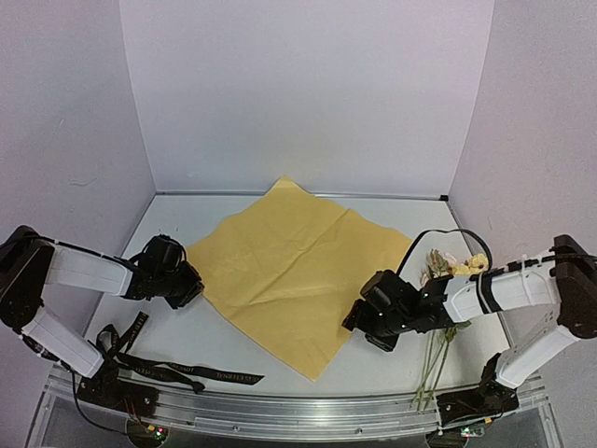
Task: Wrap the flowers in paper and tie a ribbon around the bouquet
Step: Adjust the flattened wrapping paper at the center of the board.
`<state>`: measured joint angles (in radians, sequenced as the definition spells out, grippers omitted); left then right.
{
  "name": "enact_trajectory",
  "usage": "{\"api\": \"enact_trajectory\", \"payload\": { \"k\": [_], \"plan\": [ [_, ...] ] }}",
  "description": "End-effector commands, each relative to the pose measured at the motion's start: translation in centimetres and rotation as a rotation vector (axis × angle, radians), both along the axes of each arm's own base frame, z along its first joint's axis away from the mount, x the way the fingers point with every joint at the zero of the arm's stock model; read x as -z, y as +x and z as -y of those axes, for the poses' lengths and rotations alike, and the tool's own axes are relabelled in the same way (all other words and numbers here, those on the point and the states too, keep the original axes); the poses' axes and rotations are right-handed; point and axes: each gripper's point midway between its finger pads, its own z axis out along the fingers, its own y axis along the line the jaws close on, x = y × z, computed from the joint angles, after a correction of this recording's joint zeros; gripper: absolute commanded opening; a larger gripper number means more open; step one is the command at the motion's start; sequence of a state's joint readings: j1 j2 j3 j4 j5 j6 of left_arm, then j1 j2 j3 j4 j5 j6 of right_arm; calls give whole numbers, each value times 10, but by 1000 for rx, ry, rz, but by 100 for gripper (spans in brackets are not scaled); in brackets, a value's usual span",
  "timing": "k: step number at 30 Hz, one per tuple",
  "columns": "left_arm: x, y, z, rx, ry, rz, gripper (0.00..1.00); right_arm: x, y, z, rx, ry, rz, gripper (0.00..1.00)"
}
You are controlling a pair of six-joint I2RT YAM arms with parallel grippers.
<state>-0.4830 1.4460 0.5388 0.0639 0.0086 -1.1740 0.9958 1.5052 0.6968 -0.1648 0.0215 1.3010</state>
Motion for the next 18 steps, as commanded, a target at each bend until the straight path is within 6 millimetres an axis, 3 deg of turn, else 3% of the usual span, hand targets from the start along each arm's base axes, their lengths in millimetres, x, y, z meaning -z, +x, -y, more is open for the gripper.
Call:
{"api": "enact_trajectory", "payload": {
  "k": [1, 7, 10, 15, 18],
  "plan": [
    [-12, 14, 1, 38, 36, 35, 10, -32, 1, 33, -72, -161, 99, 94],
    [-11, 17, -7, 49, 51, 14, 7, -68, -1, 113, -60, -463, 225, 98],
    [-10, 18, -13, 55, 65, 1, 7, -75, 0, 139, -77, -560, 302, 98],
    [-14, 20, -16, 84, 86, -9, 9, -66, -19, 194, -24, -643, 228, 98],
    [-20, 21, -17, 100, 94, -11, 20, -48, -32, 213, 24, -624, 134, 98]
  ]
}}
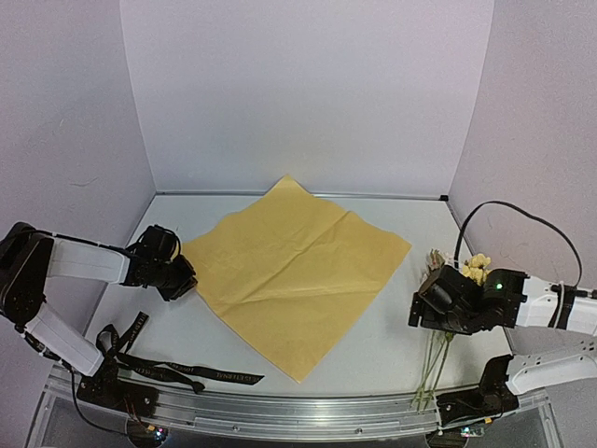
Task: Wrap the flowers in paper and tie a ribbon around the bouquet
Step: Adjust the flattened wrapping paper at the center of the board, then pick up the fake flower from the corner of the board.
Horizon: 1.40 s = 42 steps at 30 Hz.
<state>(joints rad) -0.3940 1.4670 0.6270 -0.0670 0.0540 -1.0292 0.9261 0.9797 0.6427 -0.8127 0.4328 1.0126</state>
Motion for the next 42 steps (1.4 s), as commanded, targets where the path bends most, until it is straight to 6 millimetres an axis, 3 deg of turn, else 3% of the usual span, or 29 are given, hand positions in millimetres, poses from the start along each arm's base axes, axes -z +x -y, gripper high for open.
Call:
{"api": "enact_trajectory", "payload": {
  "k": [1, 6, 9, 19, 23, 27, 32, 34, 37, 40, 42],
  "plan": [
    [-17, 7, 3, 58, 16, 11, 28, 26, -24, 53, 94, -113, -121, 98],
    [-31, 4, 4, 91, 25, 22, 64, 39, -27, 51, 138, -65, -263, 98],
    [-43, 3, 1, 104, 50, 44, 72, 36, -19, 41, 143, -47, -293, 98],
    [-76, 10, -2, 142, 105, 110, 76, 59, -22, 34, 228, -40, -428, 89],
    [-84, 14, 1, 169, 113, 127, 76, 72, -18, 30, 246, -1, -446, 73],
    [-92, 22, 11, 206, 93, 155, 76, 91, -19, 25, 264, 58, -478, 48],
    [-105, 38, 60, 324, 56, 212, 76, 108, -21, 25, 299, 94, -468, 34],
    [-112, 42, 91, 394, 42, 238, 76, 111, -23, 27, 302, 94, -464, 33],
    [-114, 46, 145, 514, 25, 256, 76, 115, -25, 30, 304, 95, -457, 21],
    [-101, 44, 197, 630, -12, 247, 75, 112, -22, 30, 281, 91, -437, 5],
    [-90, 41, 227, 697, -16, 243, 74, 107, -18, 29, 258, 92, -415, 0]
  ]
}}
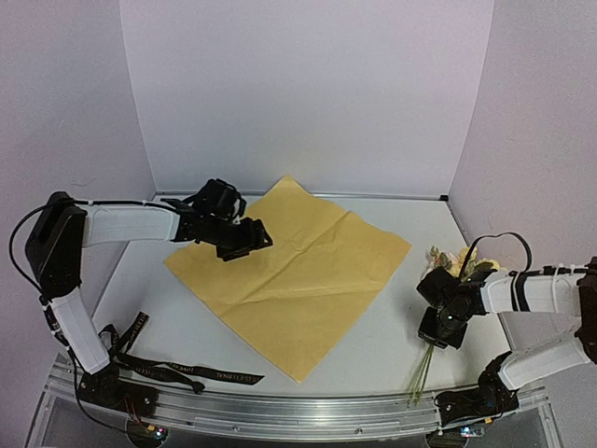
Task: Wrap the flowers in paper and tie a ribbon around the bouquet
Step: Pick up the fake flower from the corner of the board.
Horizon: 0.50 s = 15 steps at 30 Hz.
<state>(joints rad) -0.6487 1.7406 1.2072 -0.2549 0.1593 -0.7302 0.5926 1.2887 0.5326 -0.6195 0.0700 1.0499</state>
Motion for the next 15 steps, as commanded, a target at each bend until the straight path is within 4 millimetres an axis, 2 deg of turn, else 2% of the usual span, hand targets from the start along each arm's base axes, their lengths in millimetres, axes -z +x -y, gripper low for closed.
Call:
{"api": "enact_trajectory", "payload": {
  "k": [1, 6, 11, 15],
  "plan": [
    [4, -2, 73, 183, -35, 37, 74, 3, -4, 5, -36, -13, 6, 0],
    [33, -7, 124, 300, -6, 41, 73, -29, 11, 0, -134, -19, 67, 0],
    [53, -11, 148, 362, 16, 35, 72, -59, 24, -10, -202, 5, 132, 0],
    [68, -24, 157, 421, 40, 3, 72, -75, 32, -18, -235, 29, 167, 0]
  ]
}}
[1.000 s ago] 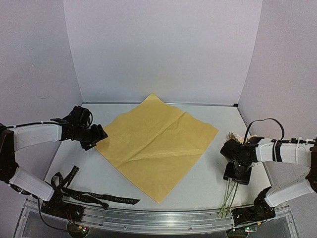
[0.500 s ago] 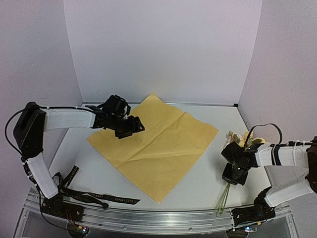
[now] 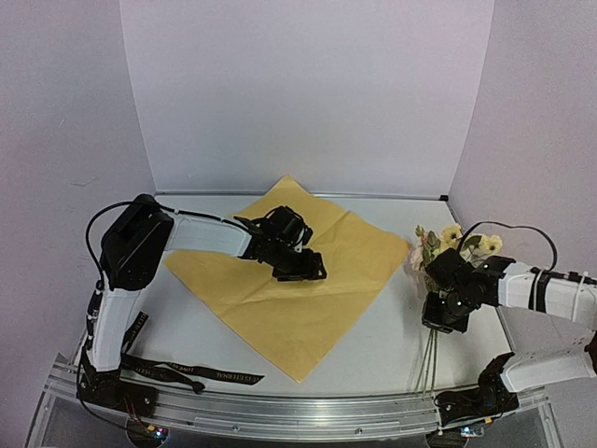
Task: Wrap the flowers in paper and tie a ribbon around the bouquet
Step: Pick up the fake flower from the corner of the board, then place the fake flower on the flattened wrapping paper.
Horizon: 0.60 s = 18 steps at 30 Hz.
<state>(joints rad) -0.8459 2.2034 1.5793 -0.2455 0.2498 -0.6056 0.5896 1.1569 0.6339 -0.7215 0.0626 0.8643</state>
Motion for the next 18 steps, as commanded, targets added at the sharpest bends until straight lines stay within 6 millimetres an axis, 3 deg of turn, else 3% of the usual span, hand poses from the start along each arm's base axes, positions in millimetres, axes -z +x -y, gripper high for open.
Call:
{"api": "enact_trajectory", "payload": {
  "k": [1, 18],
  "plan": [
    [-9, -7, 17, 87, -8, 23, 72, -30, 17, -7, -62, 5, 77, 0],
    [26, -98, 12, 261, 43, -143, 71, -74, 53, -35, -153, 42, 163, 0]
  ]
}}
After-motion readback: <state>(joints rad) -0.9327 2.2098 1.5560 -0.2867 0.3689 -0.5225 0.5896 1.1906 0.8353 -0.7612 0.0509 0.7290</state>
